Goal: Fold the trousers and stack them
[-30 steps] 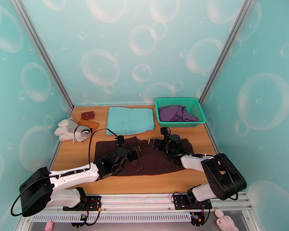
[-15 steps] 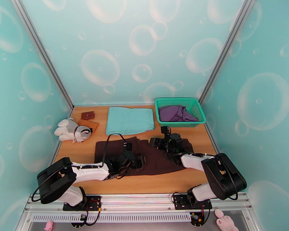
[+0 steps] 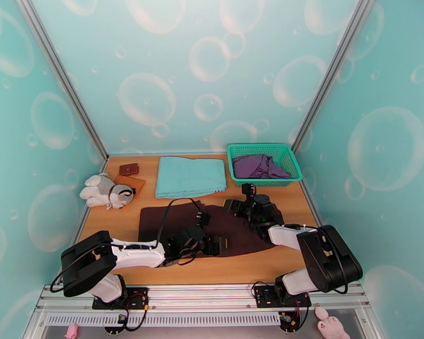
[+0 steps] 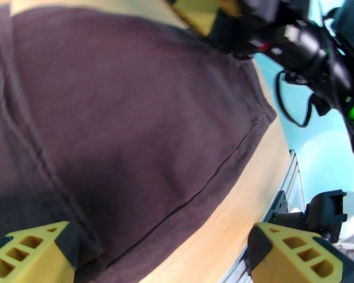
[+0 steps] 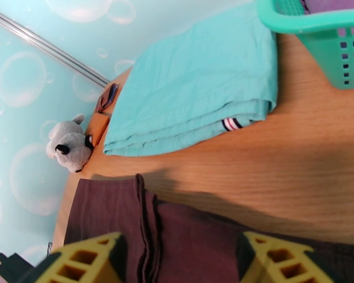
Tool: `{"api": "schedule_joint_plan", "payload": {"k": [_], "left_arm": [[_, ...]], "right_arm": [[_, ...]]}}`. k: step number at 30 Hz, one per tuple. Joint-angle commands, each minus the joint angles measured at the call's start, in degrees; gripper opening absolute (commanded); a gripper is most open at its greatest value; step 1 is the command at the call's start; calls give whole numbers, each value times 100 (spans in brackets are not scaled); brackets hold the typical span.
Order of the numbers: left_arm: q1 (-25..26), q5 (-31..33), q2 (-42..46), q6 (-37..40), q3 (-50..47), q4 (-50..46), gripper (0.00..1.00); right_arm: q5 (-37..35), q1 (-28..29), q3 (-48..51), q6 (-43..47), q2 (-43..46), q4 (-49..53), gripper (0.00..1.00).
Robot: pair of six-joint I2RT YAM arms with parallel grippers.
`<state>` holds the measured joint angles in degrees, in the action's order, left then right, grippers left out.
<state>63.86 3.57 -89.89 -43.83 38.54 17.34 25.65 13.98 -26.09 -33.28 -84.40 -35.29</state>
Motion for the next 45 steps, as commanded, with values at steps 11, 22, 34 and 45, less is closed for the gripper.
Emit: {"api": "schedule_joint_plan", "payload": {"k": [11, 22, 34, 45], "left_arm": [[-703, 1564, -525, 1215, 733, -531, 99], [-1145, 1235, -1112, 723, 596, -281, 99], [-1147, 2107, -135, -278, -748, -1043, 99], [-1086, 2865, 2332, -2149, -1908, -3259, 99]], "right_arm": [[-196, -158, 479, -79, 479, -447, 99], [197, -544, 227, -689, -732, -692, 99], [-1054, -817, 403, -466, 169, 365, 99], [-1728, -652, 276, -238, 245, 876, 99]]}}
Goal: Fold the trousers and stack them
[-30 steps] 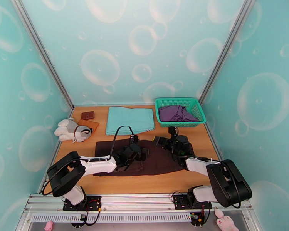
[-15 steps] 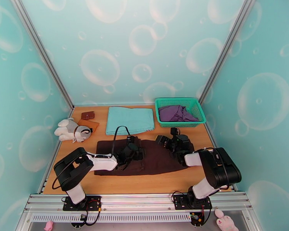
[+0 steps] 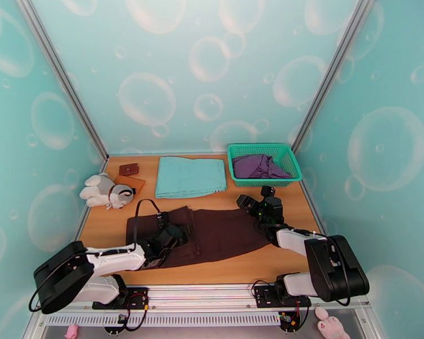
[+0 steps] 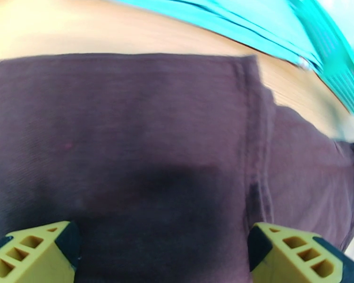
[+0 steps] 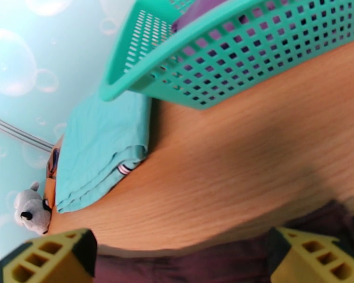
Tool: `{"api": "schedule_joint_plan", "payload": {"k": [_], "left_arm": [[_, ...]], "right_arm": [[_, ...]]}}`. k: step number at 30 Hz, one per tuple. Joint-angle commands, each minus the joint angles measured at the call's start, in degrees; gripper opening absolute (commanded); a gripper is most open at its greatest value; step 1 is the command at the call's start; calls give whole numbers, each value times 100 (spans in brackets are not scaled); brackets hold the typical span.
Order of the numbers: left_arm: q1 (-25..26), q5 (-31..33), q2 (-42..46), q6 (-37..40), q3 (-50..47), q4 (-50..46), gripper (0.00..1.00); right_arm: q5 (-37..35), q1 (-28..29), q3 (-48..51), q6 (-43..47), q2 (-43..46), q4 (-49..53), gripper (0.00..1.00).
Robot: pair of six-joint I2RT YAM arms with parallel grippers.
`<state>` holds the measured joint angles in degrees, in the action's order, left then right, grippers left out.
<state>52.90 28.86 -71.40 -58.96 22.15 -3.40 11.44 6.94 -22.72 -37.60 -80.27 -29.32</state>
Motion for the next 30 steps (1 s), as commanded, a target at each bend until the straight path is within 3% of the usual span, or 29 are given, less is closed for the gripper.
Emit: {"api": "schedule_joint_plan", "payload": {"k": [1, 4, 7, 10, 13, 17, 20, 25, 30], "left_arm": [[4, 327, 714, -620, -326, -1183, 99], [9, 93, 1408, -188, -556, -649, 99], [-1, -301, 1866, 293, -717, 24, 99], [9, -498, 1988, 511, -542, 27, 99], [9, -455, 1781, 578, -209, -366, 99], [-7, -161, 1132, 752, 444, -1119, 99], [-23, -27, 928, 730, 632, -1315, 99], [-405, -590, 918, 921, 373, -717, 99], [-632, -1174, 762, 1070, 314, -326, 99]], "right_arm": [[-236, 49, -74, 165, -218, 244, 99], [-230, 178, -120, 241, -16, 323, 99], [-1014, 715, -224, 743, 661, 779, 99], [-1737, 1427, -196, 1260, 1481, 877, 99], [-1206, 1891, -68, 1528, 1722, 366, 99], [313, 2136, -657, 1668, 643, 409, 99], [927, 2226, -945, 1484, -207, 191, 99], [1307, 2099, -1190, 1059, -1170, 124, 99], [1474, 1452, -1179, 485, -1820, 155, 99]]}}
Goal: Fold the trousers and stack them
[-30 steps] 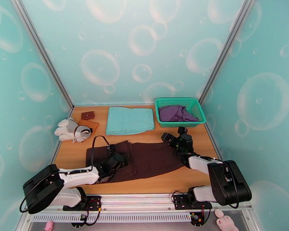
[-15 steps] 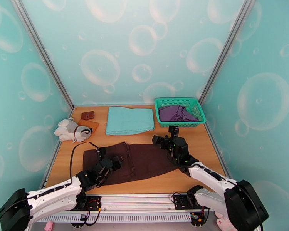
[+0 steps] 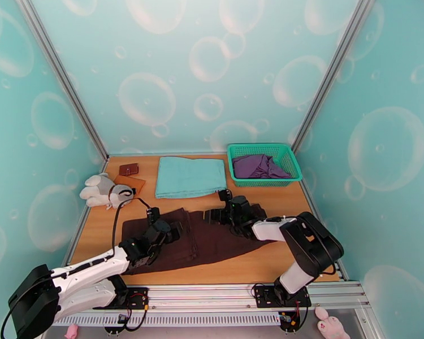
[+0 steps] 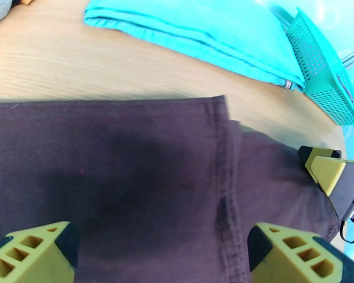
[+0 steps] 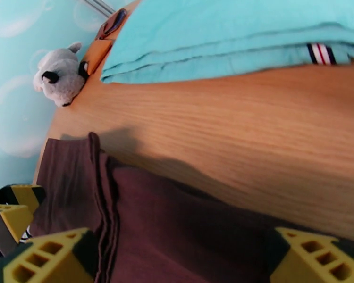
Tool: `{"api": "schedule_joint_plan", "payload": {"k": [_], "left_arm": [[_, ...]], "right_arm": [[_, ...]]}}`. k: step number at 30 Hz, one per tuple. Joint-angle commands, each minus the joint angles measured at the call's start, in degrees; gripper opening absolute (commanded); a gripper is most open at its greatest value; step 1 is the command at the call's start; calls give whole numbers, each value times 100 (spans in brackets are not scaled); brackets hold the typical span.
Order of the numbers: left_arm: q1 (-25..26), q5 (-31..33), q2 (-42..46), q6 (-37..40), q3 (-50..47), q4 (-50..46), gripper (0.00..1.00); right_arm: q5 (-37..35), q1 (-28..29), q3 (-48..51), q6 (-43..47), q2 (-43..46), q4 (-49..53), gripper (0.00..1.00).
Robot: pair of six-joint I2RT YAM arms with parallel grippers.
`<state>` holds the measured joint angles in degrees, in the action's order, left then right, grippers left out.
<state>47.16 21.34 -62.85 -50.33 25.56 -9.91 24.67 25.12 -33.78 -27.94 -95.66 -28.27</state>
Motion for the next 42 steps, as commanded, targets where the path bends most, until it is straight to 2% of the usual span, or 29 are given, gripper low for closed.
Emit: {"api": "schedule_joint_plan", "payload": {"k": [1, 6, 12, 17, 19, 21, 23, 25, 27, 30, 36, 38, 42], "left_arm": [[-57, -436, -127, 207, 6, 323, 99], [-49, -427, -236, 207, 146, 253, 99], [-93, -250, -539, -137, 290, -314, 99], [22, -663, -719, -168, 298, -458, 99], [110, -380, -805, -576, 485, -1180, 99], [248, 236, -849, -1457, 728, -2315, 99], [259, 482, -955, -2028, 864, -3071, 99], [184, 445, -1156, -2107, 765, -3080, 99], [44, 180, -1403, -2016, 571, -2707, 99], [32, 107, -1581, -2033, 340, -2291, 99], [2, 921, -978, -2668, 621, -3294, 99], [13, 1024, -661, -2424, 779, -3247, 99], [-32, 509, -1, -502, 840, -1639, 99]], "right_arm": [[185, -530, -50, -574, -397, 42, 99], [189, -1271, 163, -827, -610, -119, 99], [-823, -1289, 117, -270, 63, 736, 99], [-1312, -1370, 186, -162, 363, 952, 99], [-1406, -1399, 170, -151, 324, 1018, 99], [-1387, -1444, 170, -212, 257, 1001, 99], [-1369, -1483, 161, -262, 193, 976, 99], [-1315, -1493, 152, -301, 157, 933, 99], [-1329, -1493, 152, -312, 139, 933, 99], [-1356, -1532, 186, -297, 220, 933, 99], [-1417, -1639, 287, -300, 461, 924, 99], [-1447, -1642, 339, -311, 561, 884, 99], [-1358, -1633, 552, -393, 825, 498, 99]]}}
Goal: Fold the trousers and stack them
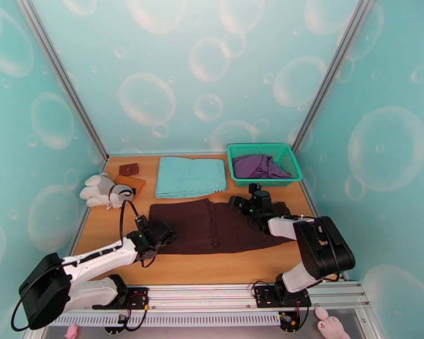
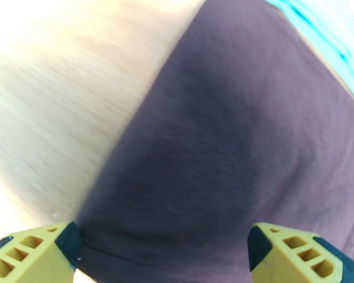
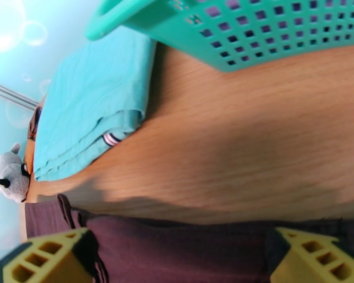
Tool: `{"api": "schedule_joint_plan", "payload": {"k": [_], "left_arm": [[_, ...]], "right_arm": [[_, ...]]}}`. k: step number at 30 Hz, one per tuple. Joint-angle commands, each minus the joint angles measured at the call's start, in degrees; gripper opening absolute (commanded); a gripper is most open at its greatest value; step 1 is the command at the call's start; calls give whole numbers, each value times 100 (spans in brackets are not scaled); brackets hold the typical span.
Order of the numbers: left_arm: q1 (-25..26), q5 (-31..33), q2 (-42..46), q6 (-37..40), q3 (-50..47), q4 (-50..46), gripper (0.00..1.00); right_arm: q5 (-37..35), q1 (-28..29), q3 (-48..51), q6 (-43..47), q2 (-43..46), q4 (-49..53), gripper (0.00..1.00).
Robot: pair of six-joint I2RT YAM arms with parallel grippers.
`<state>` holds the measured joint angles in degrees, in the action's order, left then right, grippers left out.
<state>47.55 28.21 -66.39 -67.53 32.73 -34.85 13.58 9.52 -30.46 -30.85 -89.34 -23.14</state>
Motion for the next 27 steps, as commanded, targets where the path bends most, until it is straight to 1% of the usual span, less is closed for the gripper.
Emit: {"api": "schedule_joint_plan", "payload": {"k": [1, 3, 5, 6, 9, 11, 13, 15, 18, 20, 24, 27], "left_arm": [[-130, -330, 458, 1667, 89, 1311, 99], [-384, -485, 476, 2189, 80, 1925, 99], [-847, -868, 256, 2558, 179, 2375, 99], [-1075, -1154, 57, 2804, 251, 2657, 99], [-1567, -1633, -746, 3283, 587, 3213, 99], [-1792, -1705, -1353, 3465, 899, 3334, 99], [-1908, -1778, -1842, 3637, 1125, 3561, 99], [-1983, -1817, -2171, 3587, 1224, 3715, 99], [-2153, -1674, -2535, 3185, 1321, 3549, 99], [-2288, -1697, -2686, 3017, 1222, 3668, 99], [-2583, -1885, -3083, 2908, 1120, 3959, 99], [-2665, -2232, -3319, 3026, 1041, 4210, 99]], "right_arm": [[-185, -72, 273, -105, 257, -142, 99], [-61, -58, 309, -107, 290, -278, 99], [-15, -38, 284, -94, 241, -264, 99], [35, -37, 275, -109, 200, -268, 99], [142, -38, 268, -162, 129, -322, 99], [179, -31, 262, -163, 123, -328, 99], [206, -51, 268, -164, 127, -323, 99], [215, -64, 277, -162, 144, -330, 99], [270, -99, 274, -176, 165, -341, 99], [296, -117, 286, -184, 185, -349, 99], [294, -117, 294, -184, 203, -350, 99], [281, -128, 284, -182, 196, -324, 99]]}}
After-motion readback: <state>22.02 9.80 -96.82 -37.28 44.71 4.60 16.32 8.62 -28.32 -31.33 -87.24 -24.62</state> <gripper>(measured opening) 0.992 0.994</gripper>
